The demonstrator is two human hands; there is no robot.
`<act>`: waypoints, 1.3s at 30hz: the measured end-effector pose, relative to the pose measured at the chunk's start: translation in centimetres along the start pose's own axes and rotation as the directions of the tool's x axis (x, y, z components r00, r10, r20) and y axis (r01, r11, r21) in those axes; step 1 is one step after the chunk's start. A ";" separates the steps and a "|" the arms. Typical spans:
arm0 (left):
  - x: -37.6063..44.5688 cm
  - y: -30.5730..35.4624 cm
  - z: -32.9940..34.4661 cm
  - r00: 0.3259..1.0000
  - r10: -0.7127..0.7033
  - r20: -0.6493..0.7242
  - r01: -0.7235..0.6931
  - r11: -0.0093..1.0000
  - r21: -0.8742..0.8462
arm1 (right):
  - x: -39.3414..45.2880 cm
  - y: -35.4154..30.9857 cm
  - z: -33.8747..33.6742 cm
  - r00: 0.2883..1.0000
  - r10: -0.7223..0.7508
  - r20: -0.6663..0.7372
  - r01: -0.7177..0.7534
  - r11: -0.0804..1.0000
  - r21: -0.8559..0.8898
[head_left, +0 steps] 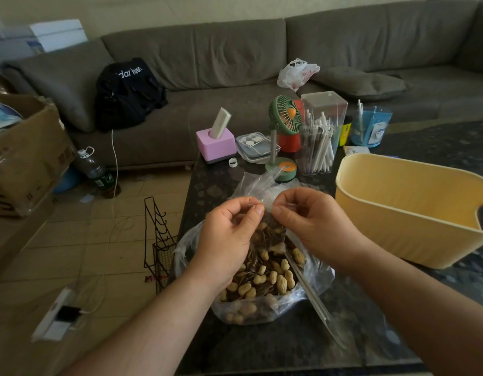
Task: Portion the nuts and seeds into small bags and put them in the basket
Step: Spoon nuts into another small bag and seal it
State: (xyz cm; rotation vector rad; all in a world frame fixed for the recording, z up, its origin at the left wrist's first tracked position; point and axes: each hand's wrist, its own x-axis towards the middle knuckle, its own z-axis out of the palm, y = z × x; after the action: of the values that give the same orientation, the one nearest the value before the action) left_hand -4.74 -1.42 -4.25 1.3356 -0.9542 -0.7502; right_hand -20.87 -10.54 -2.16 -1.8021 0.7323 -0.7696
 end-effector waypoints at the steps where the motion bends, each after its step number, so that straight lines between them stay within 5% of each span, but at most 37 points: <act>1: 0.0 0.0 0.0 1.000 -0.002 0.003 0.002 1.000 0.004 | 0.0 0.0 0.0 1.000 -0.010 0.006 0.010 1.000 -0.004; 30: 0.0 0.4 -0.1 0.999 -0.012 0.033 0.014 0.998 -0.068 | -0.1 -0.4 0.2 0.996 0.078 -0.048 -0.074 0.994 0.079; 39: 0.2 -0.1 -0.3 0.999 -0.019 0.042 0.021 0.998 -0.052 | 0.1 -0.4 -0.8 1.000 -0.013 0.008 0.014 0.987 -0.162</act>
State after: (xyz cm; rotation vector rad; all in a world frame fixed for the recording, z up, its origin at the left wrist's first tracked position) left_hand -4.39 -1.47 -4.33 1.2894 -0.9486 -0.8154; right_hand -21.40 -10.90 -1.51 -1.9566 0.7978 -0.7301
